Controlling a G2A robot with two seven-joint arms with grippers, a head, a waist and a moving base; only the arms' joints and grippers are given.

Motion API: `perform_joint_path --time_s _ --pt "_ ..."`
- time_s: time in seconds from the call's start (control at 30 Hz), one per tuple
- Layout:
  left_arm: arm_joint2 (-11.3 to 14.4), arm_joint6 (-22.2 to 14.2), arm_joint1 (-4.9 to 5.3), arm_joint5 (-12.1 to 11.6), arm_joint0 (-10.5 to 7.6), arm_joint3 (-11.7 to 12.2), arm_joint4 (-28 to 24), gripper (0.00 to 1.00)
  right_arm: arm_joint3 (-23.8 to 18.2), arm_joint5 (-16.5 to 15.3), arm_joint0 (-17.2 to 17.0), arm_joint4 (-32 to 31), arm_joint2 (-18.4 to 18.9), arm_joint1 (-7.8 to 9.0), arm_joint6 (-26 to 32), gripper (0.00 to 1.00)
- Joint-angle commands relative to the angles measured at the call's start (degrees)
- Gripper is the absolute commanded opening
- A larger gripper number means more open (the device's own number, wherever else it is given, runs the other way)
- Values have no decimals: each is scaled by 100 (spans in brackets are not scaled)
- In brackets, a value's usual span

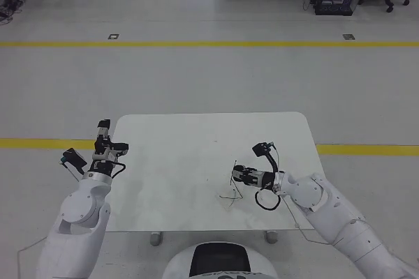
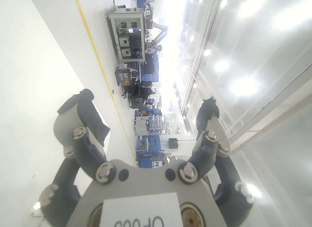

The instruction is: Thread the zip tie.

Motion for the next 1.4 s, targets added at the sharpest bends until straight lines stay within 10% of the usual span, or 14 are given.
perform_joint_path --time_s 0.0,0.33,0.7,1.13,1.37 --pt "25 -153 4 -122 55 -89 184 100 1 21 -17 6 3 -3 -47 0" --pt "369 -722 16 -508 504 -460 1310 100 148 59 -78 729 146 -54 -112 0" --pt "388 -826 16 -492 486 -487 1263 100 147 108 -103 792 151 -69 -202 0" --pt "1324 -1328 -3 -991 432 -582 2550 100 617 0 -45 1855 280 -160 -6 0" --pt "1324 -1328 -3 -991 432 -582 2550 100 617 0 -45 1855 280 -160 -6 0"
